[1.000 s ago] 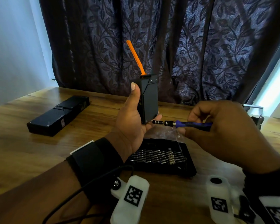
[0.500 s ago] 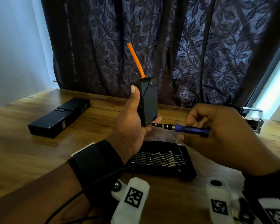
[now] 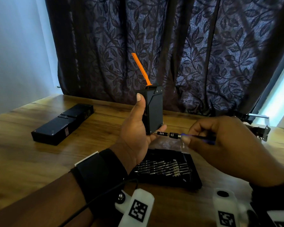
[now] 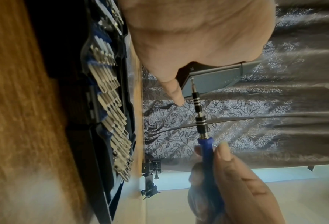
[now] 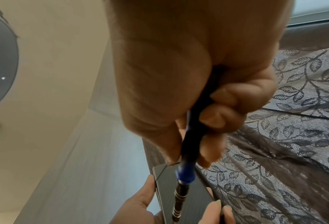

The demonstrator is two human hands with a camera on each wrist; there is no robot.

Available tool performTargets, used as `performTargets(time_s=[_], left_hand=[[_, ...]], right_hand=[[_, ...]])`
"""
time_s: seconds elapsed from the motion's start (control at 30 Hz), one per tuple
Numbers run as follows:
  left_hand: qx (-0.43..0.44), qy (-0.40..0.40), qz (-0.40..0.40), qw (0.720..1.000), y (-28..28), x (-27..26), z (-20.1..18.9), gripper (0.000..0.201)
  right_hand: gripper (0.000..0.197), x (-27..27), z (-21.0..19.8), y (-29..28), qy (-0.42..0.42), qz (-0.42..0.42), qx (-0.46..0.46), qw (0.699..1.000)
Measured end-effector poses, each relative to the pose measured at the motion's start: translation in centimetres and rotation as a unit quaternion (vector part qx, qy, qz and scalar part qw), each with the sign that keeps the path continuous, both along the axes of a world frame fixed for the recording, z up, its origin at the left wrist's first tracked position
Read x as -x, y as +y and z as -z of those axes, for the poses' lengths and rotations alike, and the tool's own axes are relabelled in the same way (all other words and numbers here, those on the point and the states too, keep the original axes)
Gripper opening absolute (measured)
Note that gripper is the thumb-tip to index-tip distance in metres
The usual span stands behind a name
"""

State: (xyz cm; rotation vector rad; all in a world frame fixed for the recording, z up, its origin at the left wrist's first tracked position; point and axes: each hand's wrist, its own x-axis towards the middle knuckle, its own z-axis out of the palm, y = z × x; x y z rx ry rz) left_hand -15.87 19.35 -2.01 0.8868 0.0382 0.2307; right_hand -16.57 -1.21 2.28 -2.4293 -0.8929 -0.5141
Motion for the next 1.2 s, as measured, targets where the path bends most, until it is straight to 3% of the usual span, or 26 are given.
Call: performTargets(time_s=[0.27, 0.47, 0.6, 0.8, 1.0, 1.2], left_hand=[[0.009, -0.01, -0.005, 1.0, 0.08, -0.33, 0.2, 0.083], [0.004, -0.003, -0.007, 1.0, 0.16, -0.28, -0.09, 0.08], [0.01, -0.008, -0.005, 1.0, 0.27, -0.28, -0.08, 0.083], [0.009, -0.006, -0.007, 1.0, 0.21, -0.32, -0.06, 0.08], [0.01, -0.004, -0.011, 1.0, 0.23, -0.3, -0.18, 0.08], [0.005, -0.007, -0.003, 1.0, 0.13, -0.25, -0.07, 0.077]], right_hand=[[0.021, -0.34, 0.3, -0.06, -0.004, 0.003, -0.028, 1.0], [0.036, -0.16, 0.14, 0.32, 0.003, -0.004, -0.005, 1.0], [0.018, -0.19, 0.11, 0.15, 0.011, -0.007, -0.011, 1.0], [0.023, -0.49, 0.37, 0.03, -0.004, -0.006, -0.009, 1.0], [0.043, -0.5, 0.34, 0.13, -0.005, -0.021, 0.027, 0.999], [0.02, -0.22, 0.13, 0.02, 0.02, 0.002, 0.0, 1.0]])
